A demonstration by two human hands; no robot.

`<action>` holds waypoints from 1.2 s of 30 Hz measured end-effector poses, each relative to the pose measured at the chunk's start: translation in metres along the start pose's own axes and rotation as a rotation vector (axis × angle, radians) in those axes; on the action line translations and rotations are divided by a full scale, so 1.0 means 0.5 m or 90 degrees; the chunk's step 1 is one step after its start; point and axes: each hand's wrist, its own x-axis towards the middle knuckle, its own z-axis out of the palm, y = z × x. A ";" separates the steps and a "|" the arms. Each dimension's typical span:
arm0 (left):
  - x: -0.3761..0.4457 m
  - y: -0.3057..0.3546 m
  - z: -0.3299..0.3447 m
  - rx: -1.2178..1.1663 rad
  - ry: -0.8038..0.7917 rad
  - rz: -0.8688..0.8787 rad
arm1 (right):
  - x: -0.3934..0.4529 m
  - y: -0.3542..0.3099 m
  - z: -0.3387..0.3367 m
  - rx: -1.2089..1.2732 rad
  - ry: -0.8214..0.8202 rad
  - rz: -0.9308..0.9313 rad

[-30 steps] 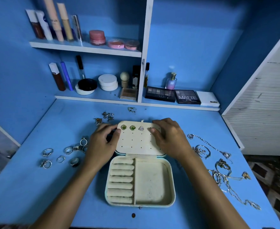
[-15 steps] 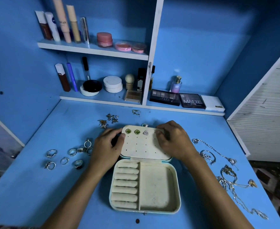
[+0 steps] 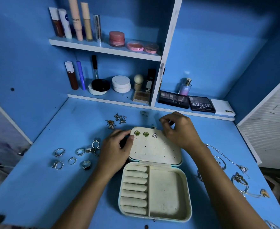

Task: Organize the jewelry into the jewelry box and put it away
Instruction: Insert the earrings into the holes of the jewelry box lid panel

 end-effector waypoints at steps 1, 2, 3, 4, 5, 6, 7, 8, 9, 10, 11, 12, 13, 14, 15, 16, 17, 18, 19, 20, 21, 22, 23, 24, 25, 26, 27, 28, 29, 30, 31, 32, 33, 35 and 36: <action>0.000 -0.001 0.000 -0.002 0.000 0.000 | 0.008 -0.007 0.002 0.000 -0.004 -0.012; 0.000 -0.001 0.000 -0.005 0.000 -0.001 | 0.016 -0.015 0.004 0.002 -0.013 -0.021; 0.000 -0.001 0.001 -0.007 0.000 -0.003 | 0.024 -0.022 0.006 0.006 -0.025 -0.028; 0.001 -0.003 0.001 -0.007 0.003 -0.004 | 0.033 -0.029 0.010 0.011 -0.040 -0.033; 0.001 -0.003 0.002 -0.006 0.004 -0.002 | 0.041 -0.035 0.014 0.015 -0.053 -0.039; 0.002 -0.003 0.003 -0.005 0.003 -0.001 | 0.050 -0.040 0.019 0.018 -0.063 -0.047; 0.003 -0.005 0.002 -0.005 0.002 -0.003 | 0.059 -0.045 0.028 0.019 -0.072 -0.057; 0.004 -0.004 0.003 -0.006 0.000 -0.002 | 0.068 -0.049 0.034 0.019 -0.080 -0.067; 0.004 -0.004 0.003 -0.007 0.000 -0.001 | 0.077 -0.055 0.042 0.017 -0.091 -0.077; 0.004 -0.005 0.003 -0.009 0.001 0.000 | 0.086 -0.060 0.051 0.015 -0.101 -0.087; 0.004 -0.004 0.003 -0.011 0.000 0.001 | 0.094 -0.063 0.059 0.012 -0.110 -0.098; 0.004 -0.005 0.003 -0.012 0.000 0.003 | 0.102 -0.066 0.067 0.008 -0.118 -0.105; 0.005 -0.005 0.004 -0.012 -0.001 0.004 | 0.109 -0.069 0.075 0.004 -0.127 -0.110; 0.006 -0.006 0.005 -0.011 -0.002 0.003 | 0.115 -0.073 0.081 0.003 -0.136 -0.112; 0.006 -0.007 0.005 -0.009 -0.002 0.001 | 0.122 -0.077 0.089 0.006 -0.145 -0.116; 0.007 -0.008 0.006 -0.007 -0.001 0.002 | 0.128 -0.083 0.096 0.009 -0.153 -0.120; 0.008 -0.008 0.005 -0.006 0.001 0.003 | 0.134 -0.090 0.104 0.011 -0.161 -0.126; 0.008 -0.008 0.005 -0.006 0.002 0.004 | 0.140 -0.097 0.111 0.008 -0.172 -0.130; 0.008 -0.007 0.005 -0.006 0.002 0.005 | 0.147 -0.105 0.118 0.001 -0.184 -0.135; 0.009 -0.008 0.006 -0.006 0.002 0.007 | 0.154 -0.112 0.124 -0.009 -0.197 -0.141; 0.009 -0.008 0.006 -0.004 0.001 0.008 | 0.160 -0.119 0.132 -0.017 -0.209 -0.149; 0.009 -0.008 0.006 -0.004 0.001 0.008 | 0.165 -0.125 0.138 -0.022 -0.215 -0.158; 0.010 -0.009 0.006 -0.004 0.002 0.007 | 0.171 -0.131 0.145 -0.022 -0.220 -0.166; 0.010 -0.009 0.007 -0.005 0.003 0.008 | 0.175 -0.136 0.152 -0.020 -0.225 -0.171; 0.011 -0.009 0.007 -0.005 0.005 0.008 | 0.179 -0.142 0.158 -0.019 -0.233 -0.174; 0.011 -0.009 0.008 -0.006 0.005 0.008 | 0.184 -0.146 0.164 -0.021 -0.244 -0.174; 0.011 -0.010 0.008 -0.007 0.006 0.009 | 0.188 -0.150 0.172 -0.023 -0.255 -0.173; 0.011 -0.011 0.008 -0.006 0.006 0.011 | 0.190 -0.154 0.177 -0.027 -0.266 -0.169; 0.012 -0.012 0.009 -0.004 0.006 0.013 | 0.193 -0.158 0.182 -0.031 -0.277 -0.167; 0.012 -0.012 0.009 -0.003 0.005 0.013 | 0.195 -0.163 0.187 -0.035 -0.287 -0.165; 0.013 -0.013 0.009 -0.001 0.003 0.012 | 0.197 -0.166 0.190 -0.041 -0.296 -0.164; 0.013 -0.013 0.009 0.000 0.001 0.010 | 0.198 -0.171 0.193 -0.047 -0.304 -0.166; 0.013 -0.013 0.009 0.002 0.000 0.009 | 0.200 -0.175 0.195 -0.053 -0.314 -0.165; 0.013 -0.012 0.010 0.000 0.001 0.010 | 0.202 -0.181 0.198 -0.058 -0.335 -0.160; 0.013 -0.012 0.009 -0.004 0.002 0.013 | 0.203 -0.184 0.199 -0.060 -0.343 -0.158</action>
